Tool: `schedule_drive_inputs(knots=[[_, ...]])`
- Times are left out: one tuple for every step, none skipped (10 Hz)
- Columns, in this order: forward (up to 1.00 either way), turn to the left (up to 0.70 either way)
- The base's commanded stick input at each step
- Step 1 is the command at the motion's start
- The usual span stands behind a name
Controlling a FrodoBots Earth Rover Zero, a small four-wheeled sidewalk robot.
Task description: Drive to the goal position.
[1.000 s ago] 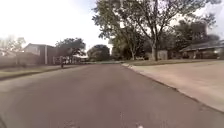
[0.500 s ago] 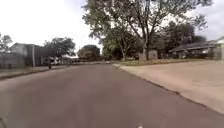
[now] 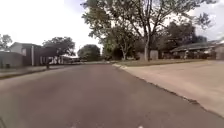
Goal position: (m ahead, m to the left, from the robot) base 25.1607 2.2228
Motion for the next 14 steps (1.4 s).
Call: schedule_drive_inputs(knots=[[1.0,0.0],[1.0,0.0],[1.0,0.0],[1.0,0.0],[1.0,0.0],[1.0,0.0],[1.0,0.0],[1.0,0.05],[1.0,0.35],[1.0,0.38],[1.0,0.21],[1.0,0.0],[1.0,0.0],[1.0,0.0]])
